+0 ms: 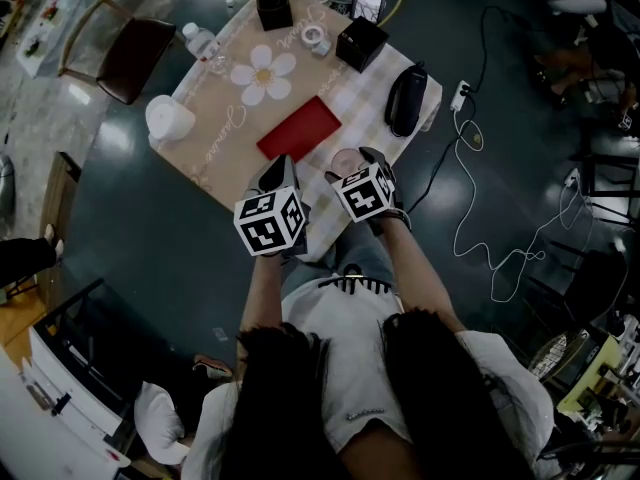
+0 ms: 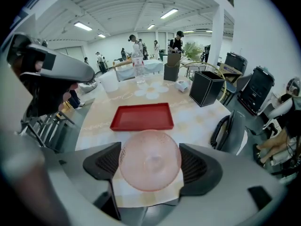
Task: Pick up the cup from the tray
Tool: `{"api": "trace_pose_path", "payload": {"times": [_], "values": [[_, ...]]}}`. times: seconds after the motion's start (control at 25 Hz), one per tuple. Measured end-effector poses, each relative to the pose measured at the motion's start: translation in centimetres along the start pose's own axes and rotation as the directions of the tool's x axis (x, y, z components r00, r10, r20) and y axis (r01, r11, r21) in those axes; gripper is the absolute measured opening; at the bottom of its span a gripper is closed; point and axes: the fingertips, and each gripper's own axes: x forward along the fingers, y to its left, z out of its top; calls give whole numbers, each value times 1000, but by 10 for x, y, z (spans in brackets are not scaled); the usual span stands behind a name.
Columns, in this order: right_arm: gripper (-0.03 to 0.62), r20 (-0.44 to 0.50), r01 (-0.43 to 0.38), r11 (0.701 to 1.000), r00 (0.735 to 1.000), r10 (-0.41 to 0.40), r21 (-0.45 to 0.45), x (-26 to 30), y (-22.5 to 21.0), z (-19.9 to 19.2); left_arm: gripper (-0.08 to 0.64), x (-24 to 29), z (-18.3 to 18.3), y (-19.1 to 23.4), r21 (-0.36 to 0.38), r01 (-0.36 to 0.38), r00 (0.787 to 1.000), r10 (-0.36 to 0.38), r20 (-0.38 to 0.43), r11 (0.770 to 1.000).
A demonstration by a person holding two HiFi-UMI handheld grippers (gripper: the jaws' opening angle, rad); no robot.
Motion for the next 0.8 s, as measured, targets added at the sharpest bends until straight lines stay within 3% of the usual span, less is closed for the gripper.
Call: {"api": "trace_pose_path", "payload": {"times": [0.48, 0.8], "values": [[393, -13, -22, 998, 1000, 23, 67, -1, -3, -6, 5, 2, -5, -6, 7, 1, 1000, -1, -14, 1000], [393, 64, -47, 998, 997, 43, 51, -19, -1, 17, 5, -3, -6, -6, 3, -4, 1000, 4, -3, 1000]]}}
